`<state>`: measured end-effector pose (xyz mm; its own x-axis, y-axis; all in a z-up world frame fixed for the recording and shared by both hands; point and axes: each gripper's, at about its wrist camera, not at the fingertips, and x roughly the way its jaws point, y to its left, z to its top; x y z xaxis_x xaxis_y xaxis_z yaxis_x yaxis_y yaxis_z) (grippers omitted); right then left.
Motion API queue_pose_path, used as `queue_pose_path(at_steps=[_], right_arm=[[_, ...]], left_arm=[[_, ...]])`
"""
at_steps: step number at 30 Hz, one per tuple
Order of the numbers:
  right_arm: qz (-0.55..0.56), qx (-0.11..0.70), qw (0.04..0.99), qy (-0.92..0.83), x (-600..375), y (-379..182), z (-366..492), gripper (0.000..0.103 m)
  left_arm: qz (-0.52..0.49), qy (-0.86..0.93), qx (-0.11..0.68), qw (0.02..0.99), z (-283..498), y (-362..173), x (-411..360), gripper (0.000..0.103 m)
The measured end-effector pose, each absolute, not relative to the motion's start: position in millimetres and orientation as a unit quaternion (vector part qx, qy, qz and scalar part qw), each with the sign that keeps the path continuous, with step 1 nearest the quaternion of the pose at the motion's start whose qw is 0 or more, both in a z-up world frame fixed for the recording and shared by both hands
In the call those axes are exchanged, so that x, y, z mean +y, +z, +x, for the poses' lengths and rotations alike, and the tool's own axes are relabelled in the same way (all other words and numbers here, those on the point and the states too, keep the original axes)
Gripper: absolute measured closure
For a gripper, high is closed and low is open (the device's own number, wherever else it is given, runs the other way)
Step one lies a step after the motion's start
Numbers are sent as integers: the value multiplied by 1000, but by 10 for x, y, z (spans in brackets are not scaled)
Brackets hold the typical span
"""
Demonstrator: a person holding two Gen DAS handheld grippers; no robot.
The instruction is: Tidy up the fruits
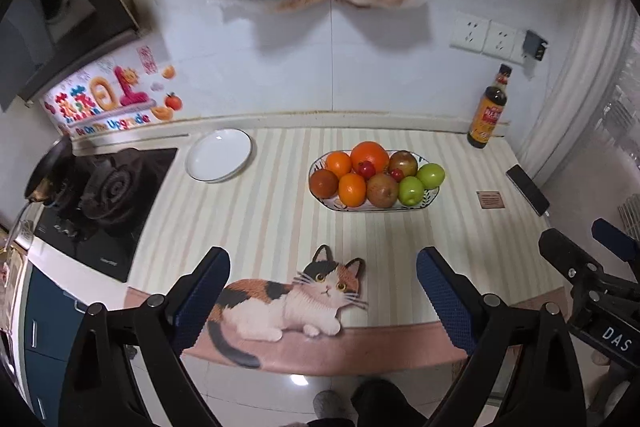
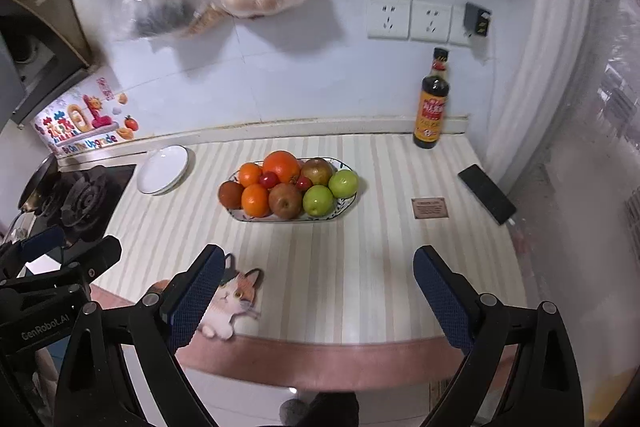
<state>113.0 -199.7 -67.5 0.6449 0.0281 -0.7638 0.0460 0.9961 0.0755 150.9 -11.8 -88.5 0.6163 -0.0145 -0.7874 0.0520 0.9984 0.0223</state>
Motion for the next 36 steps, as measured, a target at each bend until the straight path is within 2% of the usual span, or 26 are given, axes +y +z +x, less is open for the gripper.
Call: queue_pose_path(at_steps=[8,17,36], right_arm=[[35,384,923,1,-1955,-234,402,6],[36,379,925,11,-2061,-95,33,5],[34,434,900,10,-2156,-560,1163,4]], left_arm=[[9,-21,413,910,908,-640,-55,7],[4,-21,402,915,591,-517,-107,7],[7,7,443,897,1422,-775,-197,7]])
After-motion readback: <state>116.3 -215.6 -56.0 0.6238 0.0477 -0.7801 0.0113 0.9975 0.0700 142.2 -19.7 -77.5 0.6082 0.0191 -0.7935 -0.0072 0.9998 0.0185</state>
